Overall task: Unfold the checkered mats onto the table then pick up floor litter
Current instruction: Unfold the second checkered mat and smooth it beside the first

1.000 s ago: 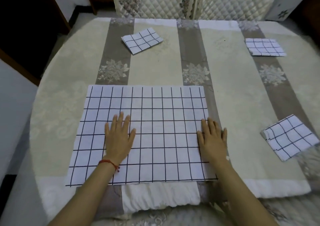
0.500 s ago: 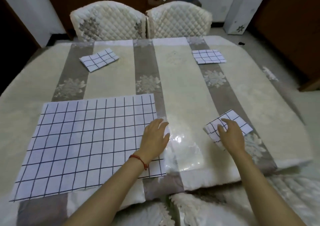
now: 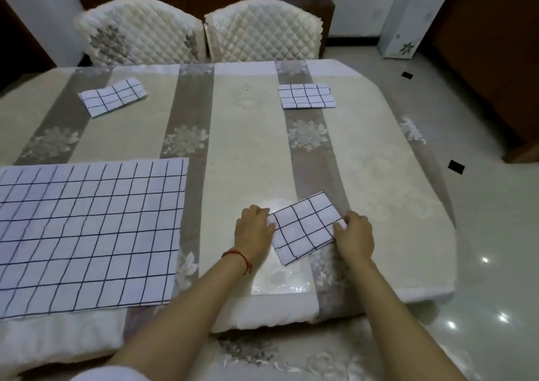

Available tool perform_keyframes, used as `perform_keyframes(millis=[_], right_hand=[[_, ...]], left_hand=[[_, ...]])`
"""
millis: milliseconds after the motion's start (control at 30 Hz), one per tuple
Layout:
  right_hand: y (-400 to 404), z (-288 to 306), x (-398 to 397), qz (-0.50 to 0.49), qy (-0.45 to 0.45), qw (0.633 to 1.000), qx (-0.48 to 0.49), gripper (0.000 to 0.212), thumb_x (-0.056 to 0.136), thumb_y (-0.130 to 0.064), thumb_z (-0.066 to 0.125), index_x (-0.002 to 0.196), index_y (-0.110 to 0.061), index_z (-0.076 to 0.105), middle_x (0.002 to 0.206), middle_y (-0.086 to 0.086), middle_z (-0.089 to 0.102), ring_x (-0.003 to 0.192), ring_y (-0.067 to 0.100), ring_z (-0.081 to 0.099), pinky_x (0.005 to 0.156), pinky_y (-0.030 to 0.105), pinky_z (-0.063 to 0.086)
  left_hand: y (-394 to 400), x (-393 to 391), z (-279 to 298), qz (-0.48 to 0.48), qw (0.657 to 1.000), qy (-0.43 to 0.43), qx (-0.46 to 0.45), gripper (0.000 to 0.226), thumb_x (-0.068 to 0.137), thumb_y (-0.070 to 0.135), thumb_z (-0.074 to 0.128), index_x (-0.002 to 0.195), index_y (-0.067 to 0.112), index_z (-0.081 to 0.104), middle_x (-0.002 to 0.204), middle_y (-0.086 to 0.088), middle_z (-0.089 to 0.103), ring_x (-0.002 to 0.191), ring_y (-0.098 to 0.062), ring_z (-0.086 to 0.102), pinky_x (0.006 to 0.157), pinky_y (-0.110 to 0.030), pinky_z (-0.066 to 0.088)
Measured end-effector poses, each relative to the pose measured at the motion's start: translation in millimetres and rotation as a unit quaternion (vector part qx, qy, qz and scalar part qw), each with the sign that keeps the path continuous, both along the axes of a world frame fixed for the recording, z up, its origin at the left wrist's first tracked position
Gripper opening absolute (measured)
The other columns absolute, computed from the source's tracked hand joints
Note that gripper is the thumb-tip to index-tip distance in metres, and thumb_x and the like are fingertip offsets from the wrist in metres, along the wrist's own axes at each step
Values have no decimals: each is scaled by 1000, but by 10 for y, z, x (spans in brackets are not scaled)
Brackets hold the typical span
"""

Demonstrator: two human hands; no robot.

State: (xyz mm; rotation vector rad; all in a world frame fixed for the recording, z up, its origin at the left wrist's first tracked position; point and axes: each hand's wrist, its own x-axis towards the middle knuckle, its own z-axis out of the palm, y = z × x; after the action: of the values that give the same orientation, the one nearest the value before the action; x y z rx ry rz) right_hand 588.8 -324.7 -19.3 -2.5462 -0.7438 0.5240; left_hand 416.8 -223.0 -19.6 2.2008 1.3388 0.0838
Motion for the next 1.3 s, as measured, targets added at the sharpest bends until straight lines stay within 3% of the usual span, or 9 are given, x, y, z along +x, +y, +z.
perform_keyframes(millis=[167,333,400,500,700,800,933,1067,1300], right_hand=[[44,-71,27,-45,50,997,44,29,84,-19,58,109,-4,62,110,20,62,104,37,56,88,42,47],[13,66,17,-36,48,991,122,17,85,-16,55,93,-7,66,96,14,65,93,32,59,78,37,47],[15,204,3,-13,71,983,169,13,84,-15,56,89,-9,67,91,9,68,88,27,61,73,31,45],[33,491,-77,48,78,970,224,10,83,-13,62,88,-11,70,84,4,69,83,21,64,76,30,49],[34,1006,-373,186,-52,943,270,14,81,-11,66,93,-9,73,90,9,75,82,27,68,77,39,54],[25,1225,-512,232,-79,931,269,16,83,-14,65,97,-15,73,94,6,75,86,26,68,76,40,54],[-31,1464,-635,272,-130,909,289,17,82,-21,63,95,-19,73,88,3,73,80,23,64,68,40,53],[-109,1638,-757,243,-130,892,358,17,75,-19,65,89,-15,75,100,3,71,96,15,60,82,26,49],[-170,1748,-890,226,-22,909,350,6,77,-12,70,83,-14,72,74,-16,65,76,-8,61,70,6,44]], left_hand=[[47,160,-16,33,998,-17,-60,27,86,18,51,110,8,61,111,-14,58,105,-31,53,88,-37,41],[-14,23,2,63,991,-65,-103,10,76,11,56,77,8,66,65,2,54,74,-24,54,57,-26,37],[-43,-47,50,63,988,-77,-117,11,76,15,61,85,10,67,72,4,56,80,-23,56,62,-25,41],[-70,-134,197,54,986,-107,-116,35,80,24,64,113,14,59,109,-4,60,105,-22,55,91,-33,45],[-37,-176,840,-52,962,-260,59,41,84,21,57,125,17,52,132,-5,53,123,-22,45,104,-39,38],[-54,-181,1128,-120,938,-286,155,38,79,28,51,115,20,60,127,-4,57,120,-16,43,97,-34,36],[-86,-264,1284,-141,925,-286,209,31,76,37,52,94,18,69,93,-1,71,95,-17,58,85,-30,37],[-113,-383,1368,-111,917,-318,213,31,75,39,54,73,12,70,67,-2,71,67,-22,63,71,-22,33],[-204,-522,1517,-131,913,-365,124,28,78,37,60,81,11,72,78,-3,73,75,-9,61,72,-19,46]])
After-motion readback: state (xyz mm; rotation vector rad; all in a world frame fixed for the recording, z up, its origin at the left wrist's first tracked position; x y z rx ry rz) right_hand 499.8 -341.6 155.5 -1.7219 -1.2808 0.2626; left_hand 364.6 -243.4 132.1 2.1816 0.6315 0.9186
